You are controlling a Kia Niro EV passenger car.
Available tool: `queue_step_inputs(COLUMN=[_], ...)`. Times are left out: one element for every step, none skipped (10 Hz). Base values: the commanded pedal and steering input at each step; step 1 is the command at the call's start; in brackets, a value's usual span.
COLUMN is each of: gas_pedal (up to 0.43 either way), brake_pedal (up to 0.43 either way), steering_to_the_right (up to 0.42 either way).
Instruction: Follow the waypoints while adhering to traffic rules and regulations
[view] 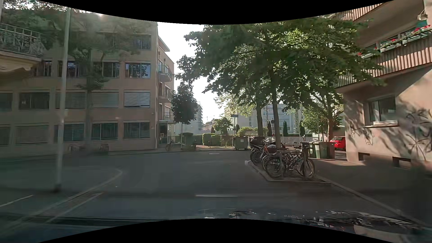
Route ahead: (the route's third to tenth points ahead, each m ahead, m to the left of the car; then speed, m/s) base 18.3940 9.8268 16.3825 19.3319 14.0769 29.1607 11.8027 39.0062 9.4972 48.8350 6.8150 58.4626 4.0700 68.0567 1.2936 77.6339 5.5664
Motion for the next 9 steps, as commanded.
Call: queue_step_inputs(gas_pedal=[0.000, 0.000, 0.000, 0.000, 0.000, 0.000, 0.000, 0.000, 0.000], brake_pedal=[0.165, 0.171, 0.177, 0.177, 0.183, 0.183, 0.189, 0.189, 0.189], steering_to_the_right=[-0.016, -0.016, -0.017, -0.017, -0.018, -0.018, -0.018, -0.018, -0.018])
